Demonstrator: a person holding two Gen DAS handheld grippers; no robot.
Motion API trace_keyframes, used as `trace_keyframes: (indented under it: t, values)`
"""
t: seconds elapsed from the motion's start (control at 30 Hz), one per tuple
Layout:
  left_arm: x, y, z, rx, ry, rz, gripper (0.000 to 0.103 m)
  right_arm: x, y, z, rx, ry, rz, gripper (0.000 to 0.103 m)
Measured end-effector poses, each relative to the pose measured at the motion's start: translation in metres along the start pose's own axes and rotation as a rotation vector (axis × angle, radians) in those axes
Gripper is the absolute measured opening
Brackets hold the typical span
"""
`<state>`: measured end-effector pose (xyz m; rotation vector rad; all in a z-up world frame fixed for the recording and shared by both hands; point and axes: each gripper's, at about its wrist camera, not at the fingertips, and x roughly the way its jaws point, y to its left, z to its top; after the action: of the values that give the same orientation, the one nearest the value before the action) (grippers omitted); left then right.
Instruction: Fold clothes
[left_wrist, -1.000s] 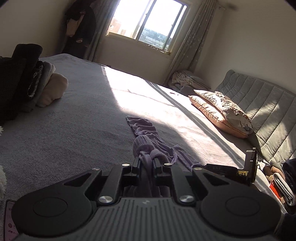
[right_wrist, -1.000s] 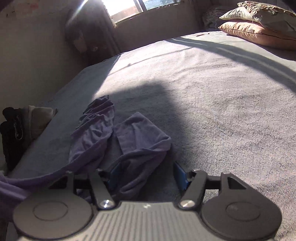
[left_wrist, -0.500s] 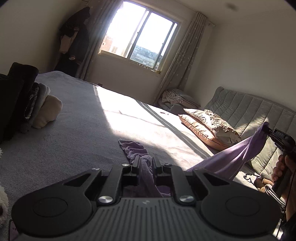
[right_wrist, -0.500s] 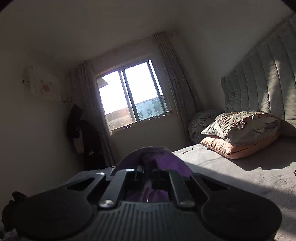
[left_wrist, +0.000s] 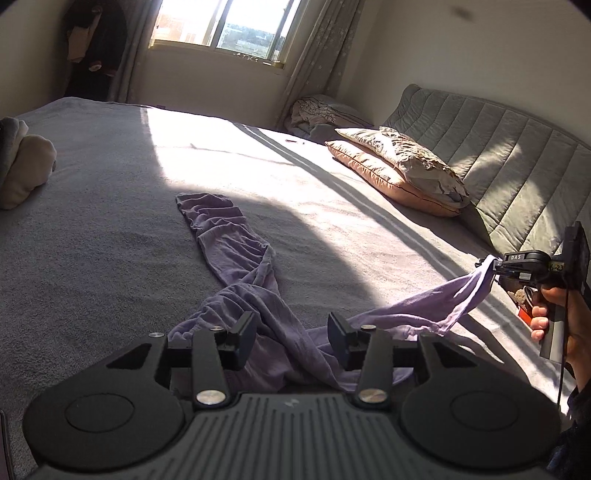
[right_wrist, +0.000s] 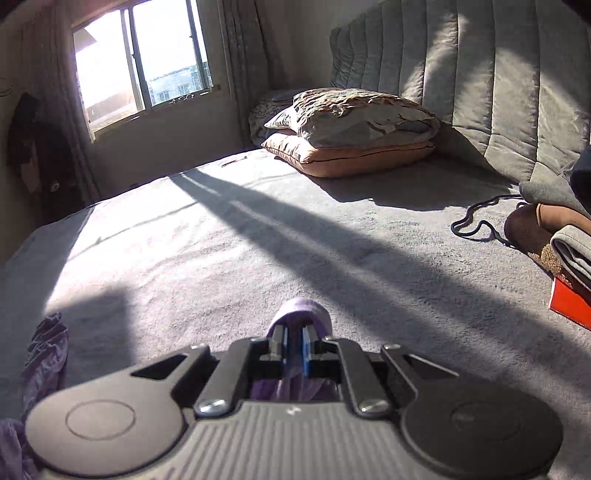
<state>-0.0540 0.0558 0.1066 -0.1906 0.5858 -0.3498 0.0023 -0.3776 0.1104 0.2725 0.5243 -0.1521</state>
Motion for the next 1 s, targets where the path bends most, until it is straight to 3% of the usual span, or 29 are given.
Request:
trace_keyframes:
  t: [0.3,0.33,0.37,0.4,0.53,0.63,0.83,1.0]
  values:
    - [0.081,-0.029,-0.001,0.085,0.103,0.194,0.055,-0.016,-0.018,0.011,0.082,-0.073,0.014,0.008]
    - [0.087,-0.029,-0.002,0.085,0.117,0.217,0.05,-0.015,-0.022,0.011,0.087,-0.069,0.012,0.008]
    - [0.092,-0.028,-0.003,0.084,0.131,0.24,0.022,-0.014,-0.026,0.011,0.093,-0.065,0.011,0.008]
    - [0.098,-0.028,-0.003,0.084,0.145,0.263,0.01,-0.013,-0.029,0.011,0.098,-0.061,0.01,0.008]
    - [0.118,-0.026,-0.006,0.08,0.198,0.352,0.007,-0.008,-0.044,0.011,0.12,-0.044,0.005,0.008]
    - [0.1,-0.014,0.002,0.007,0.133,0.34,0.006,-0.008,-0.054,0.012,0.144,-0.039,0.018,0.008]
    - [0.025,0.016,0.027,-0.165,-0.183,0.347,0.005,-0.025,-0.052,0.018,0.136,-0.103,0.092,0.008]
    - [-0.023,0.031,0.024,-0.301,-0.413,0.394,0.004,-0.022,-0.036,0.013,0.103,-0.038,0.184,0.008]
